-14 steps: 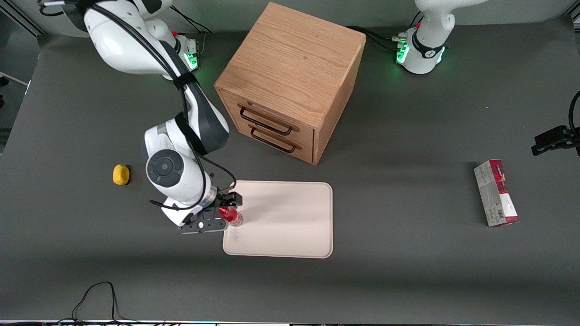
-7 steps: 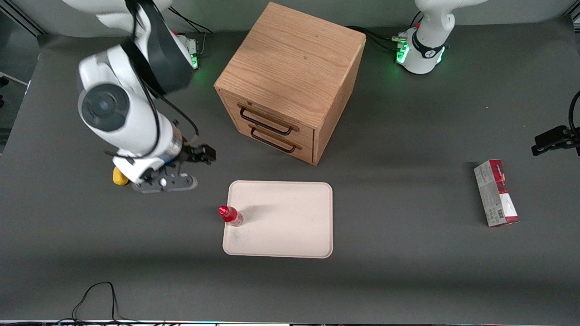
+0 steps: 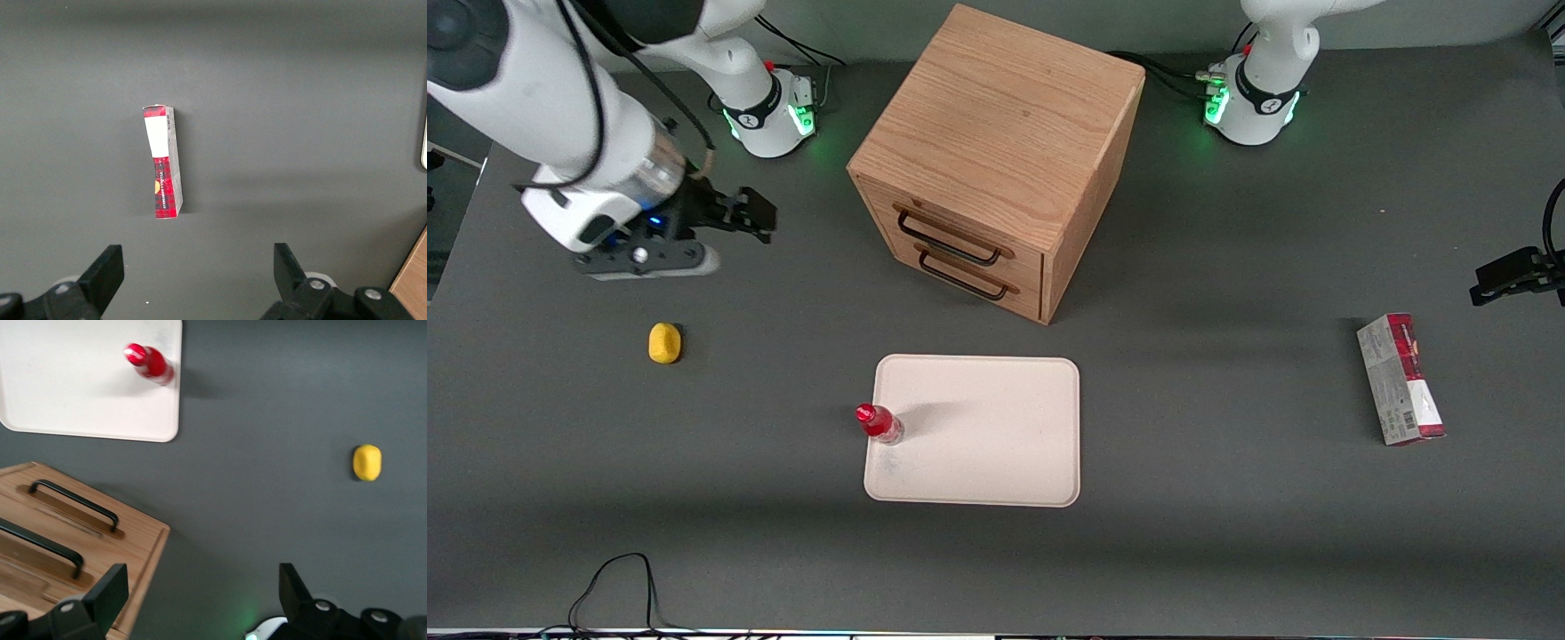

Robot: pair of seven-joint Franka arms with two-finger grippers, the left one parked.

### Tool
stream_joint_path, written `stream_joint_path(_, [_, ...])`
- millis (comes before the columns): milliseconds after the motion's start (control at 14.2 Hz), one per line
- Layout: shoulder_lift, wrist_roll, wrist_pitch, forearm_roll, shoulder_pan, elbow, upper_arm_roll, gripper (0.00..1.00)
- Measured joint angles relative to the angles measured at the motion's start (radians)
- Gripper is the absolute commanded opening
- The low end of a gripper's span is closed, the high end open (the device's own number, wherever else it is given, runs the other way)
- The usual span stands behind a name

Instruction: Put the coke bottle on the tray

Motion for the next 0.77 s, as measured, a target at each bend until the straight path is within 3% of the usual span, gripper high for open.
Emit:
stream_joint_path(211, [-0.100, -0.128, 0.016, -0.002, -0.132, -0.104, 0.011, 1.00])
stream_joint_path(493, [-0.129, -0.322, 0.029, -0.001, -0.391, -0.133, 0.115, 1.00])
stream_joint_path(775, [-0.127, -0.430, 0.047, -0.001, -0.457, -0.133, 0.088, 1.00])
